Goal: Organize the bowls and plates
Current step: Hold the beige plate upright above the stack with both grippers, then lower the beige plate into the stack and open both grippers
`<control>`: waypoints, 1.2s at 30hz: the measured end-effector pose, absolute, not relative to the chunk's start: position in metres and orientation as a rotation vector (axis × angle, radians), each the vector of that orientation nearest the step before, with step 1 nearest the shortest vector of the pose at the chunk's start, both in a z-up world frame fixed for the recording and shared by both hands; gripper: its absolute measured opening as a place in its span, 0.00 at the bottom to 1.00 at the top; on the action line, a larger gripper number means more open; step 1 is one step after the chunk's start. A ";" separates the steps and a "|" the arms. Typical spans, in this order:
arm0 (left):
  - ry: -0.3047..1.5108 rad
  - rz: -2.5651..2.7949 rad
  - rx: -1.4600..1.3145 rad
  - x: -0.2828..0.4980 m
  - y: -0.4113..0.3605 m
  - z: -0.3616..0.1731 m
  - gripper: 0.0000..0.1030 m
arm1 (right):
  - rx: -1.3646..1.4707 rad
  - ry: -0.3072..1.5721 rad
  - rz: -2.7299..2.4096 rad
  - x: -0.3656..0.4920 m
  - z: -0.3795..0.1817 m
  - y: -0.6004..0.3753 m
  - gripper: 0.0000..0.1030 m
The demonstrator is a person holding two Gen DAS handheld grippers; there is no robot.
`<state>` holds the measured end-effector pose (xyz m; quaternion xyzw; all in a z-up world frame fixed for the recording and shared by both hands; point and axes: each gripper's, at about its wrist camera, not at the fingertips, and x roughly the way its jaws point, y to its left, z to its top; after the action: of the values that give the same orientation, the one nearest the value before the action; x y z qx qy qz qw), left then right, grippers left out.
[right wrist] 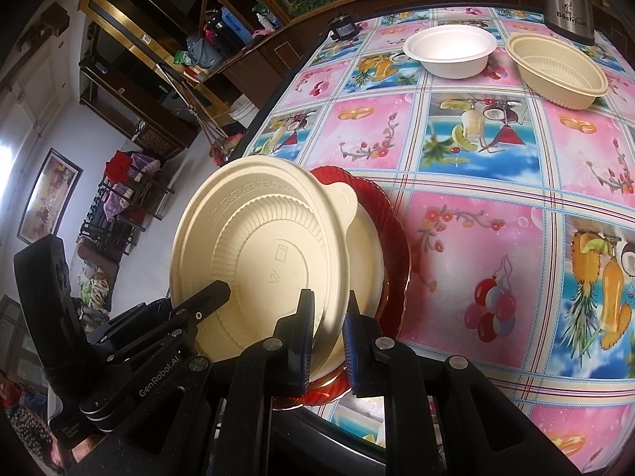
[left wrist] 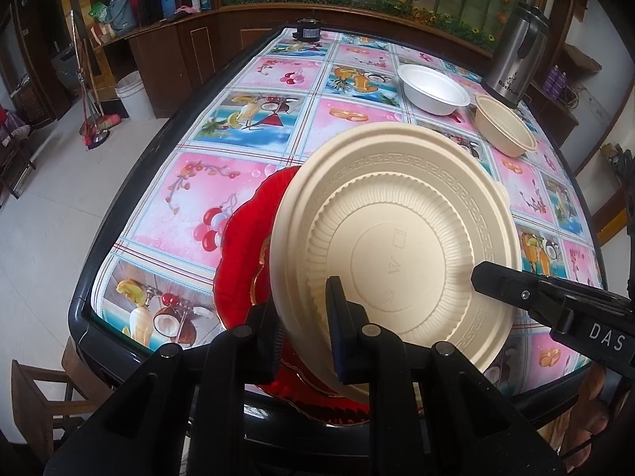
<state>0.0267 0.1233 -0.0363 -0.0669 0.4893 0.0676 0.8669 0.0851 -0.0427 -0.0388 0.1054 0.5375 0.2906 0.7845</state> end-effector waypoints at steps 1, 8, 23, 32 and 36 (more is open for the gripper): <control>1.024 0.141 -0.140 0.027 0.124 -0.036 0.17 | 0.226 1.161 0.626 0.085 -0.039 -0.043 0.16; 1.017 0.138 -0.134 0.027 0.123 -0.033 0.17 | 0.225 1.161 0.623 0.085 -0.037 -0.044 0.16; 1.018 0.140 -0.153 0.030 0.128 -0.029 0.32 | 0.240 1.156 0.614 0.088 -0.034 -0.051 0.30; 0.896 0.123 -0.167 0.030 0.144 0.019 0.70 | 0.351 1.116 0.626 0.096 -0.018 -0.077 0.55; 0.909 0.078 -0.217 0.057 0.149 0.037 0.75 | 0.446 1.064 0.621 0.108 -0.003 -0.099 0.72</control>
<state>0.0574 0.1494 0.0372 -0.1045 0.4380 0.0374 0.8921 0.1080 -0.0994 -0.0032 0.2072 0.4947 0.2888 0.7931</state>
